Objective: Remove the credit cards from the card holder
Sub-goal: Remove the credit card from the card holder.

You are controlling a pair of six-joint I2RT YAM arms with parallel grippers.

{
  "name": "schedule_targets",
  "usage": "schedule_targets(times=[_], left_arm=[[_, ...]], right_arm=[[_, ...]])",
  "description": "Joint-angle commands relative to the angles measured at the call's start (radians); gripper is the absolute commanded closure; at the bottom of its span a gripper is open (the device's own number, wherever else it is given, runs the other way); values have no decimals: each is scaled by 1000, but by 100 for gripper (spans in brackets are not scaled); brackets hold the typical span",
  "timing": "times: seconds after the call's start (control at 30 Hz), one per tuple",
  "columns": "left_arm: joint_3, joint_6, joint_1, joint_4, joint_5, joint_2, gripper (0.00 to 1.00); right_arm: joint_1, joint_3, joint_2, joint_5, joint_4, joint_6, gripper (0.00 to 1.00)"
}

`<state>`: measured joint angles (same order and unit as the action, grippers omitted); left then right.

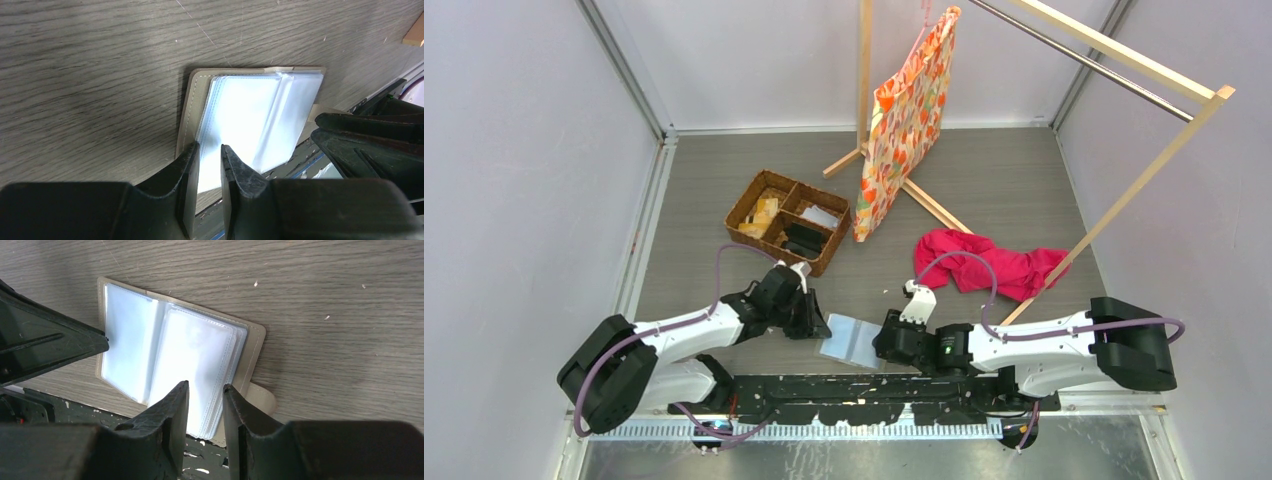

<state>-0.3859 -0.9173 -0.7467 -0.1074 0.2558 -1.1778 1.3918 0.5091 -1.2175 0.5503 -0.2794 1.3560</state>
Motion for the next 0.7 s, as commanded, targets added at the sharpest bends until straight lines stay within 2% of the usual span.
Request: schedule_targets(times=[0.0,0.37,0.67], left_arm=[[9,7,-5,-14,-29,-23,76],[15,1,-5,2,-23,-35,76],[22,1,-5,-4,-26,-21,76]], right_arm=[[10,37,19,73,-13,19,64],[12,52,-80,31,50,-10,64],[10,29,-83,14,84,-1,62]])
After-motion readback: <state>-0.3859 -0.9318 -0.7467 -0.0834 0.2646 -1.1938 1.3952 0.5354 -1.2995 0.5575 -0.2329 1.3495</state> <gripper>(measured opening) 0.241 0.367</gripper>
